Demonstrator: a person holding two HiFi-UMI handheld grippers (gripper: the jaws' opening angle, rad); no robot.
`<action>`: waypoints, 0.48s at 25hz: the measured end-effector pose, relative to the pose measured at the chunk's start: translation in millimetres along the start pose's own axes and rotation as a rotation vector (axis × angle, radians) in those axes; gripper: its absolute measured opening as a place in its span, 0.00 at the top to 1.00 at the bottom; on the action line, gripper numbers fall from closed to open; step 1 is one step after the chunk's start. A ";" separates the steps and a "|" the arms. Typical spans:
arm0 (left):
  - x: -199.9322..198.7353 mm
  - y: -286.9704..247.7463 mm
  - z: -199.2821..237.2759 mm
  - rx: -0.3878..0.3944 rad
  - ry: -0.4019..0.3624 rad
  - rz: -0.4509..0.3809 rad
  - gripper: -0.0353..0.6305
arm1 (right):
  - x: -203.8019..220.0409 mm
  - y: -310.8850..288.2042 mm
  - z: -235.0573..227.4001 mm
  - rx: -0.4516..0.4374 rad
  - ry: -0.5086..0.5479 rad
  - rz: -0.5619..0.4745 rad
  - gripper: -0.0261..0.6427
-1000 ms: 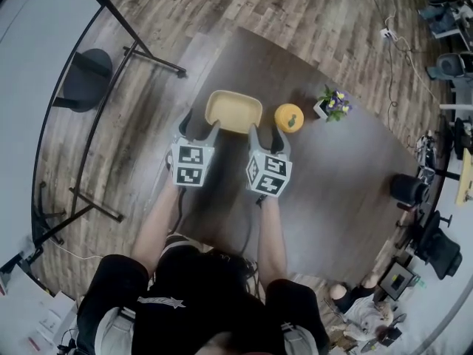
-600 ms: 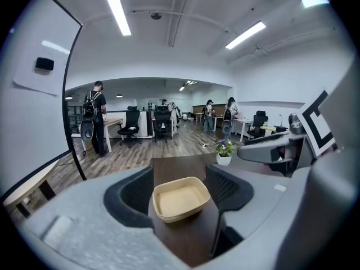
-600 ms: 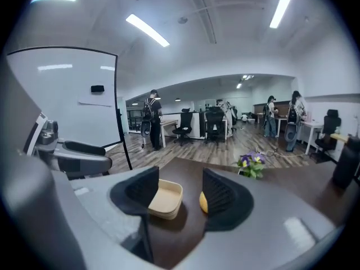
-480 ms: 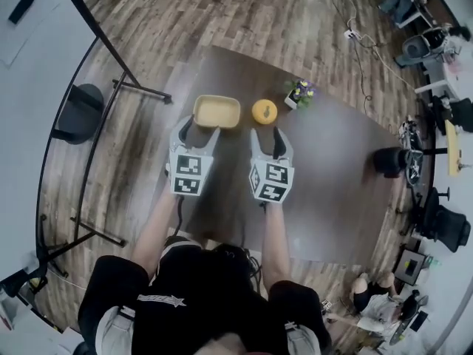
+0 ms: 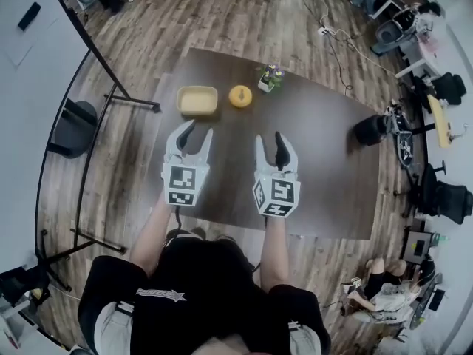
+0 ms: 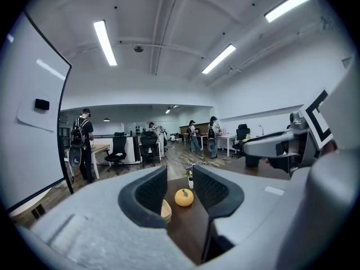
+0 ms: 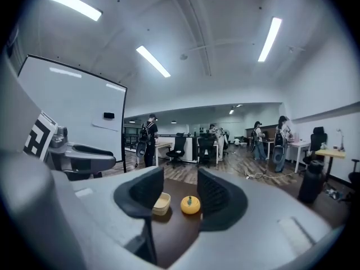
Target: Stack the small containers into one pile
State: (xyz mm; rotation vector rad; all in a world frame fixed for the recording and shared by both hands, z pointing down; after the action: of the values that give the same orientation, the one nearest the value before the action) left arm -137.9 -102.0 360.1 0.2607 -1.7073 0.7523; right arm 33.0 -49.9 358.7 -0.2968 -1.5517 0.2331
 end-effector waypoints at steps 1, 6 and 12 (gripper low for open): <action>-1.6 10.0 -12.3 0.010 -0.001 -0.004 0.73 | 1.1 16.9 -3.3 0.007 0.003 -0.009 0.68; -0.7 59.4 -68.3 0.043 -0.007 -0.013 0.85 | 13.7 93.8 -15.6 0.062 0.017 -0.031 0.79; 6.1 117.1 -125.4 0.052 -0.027 -0.026 0.91 | 40.9 170.7 -15.8 0.072 0.021 -0.028 0.88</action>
State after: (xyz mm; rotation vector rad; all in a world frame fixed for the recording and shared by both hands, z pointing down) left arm -104.2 64.9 338.2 0.3296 -1.7081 0.7774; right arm 55.9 123.9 340.8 -0.2202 -1.5217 0.2632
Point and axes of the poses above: the fingertips, and each gripper's own axes: y backward along the fingers, z to its left, x out of its underside, the point moved 1 cm from there along y, backward along the fingers, and after that the axes turned 8 degrees about z, right-handed, at the moved point
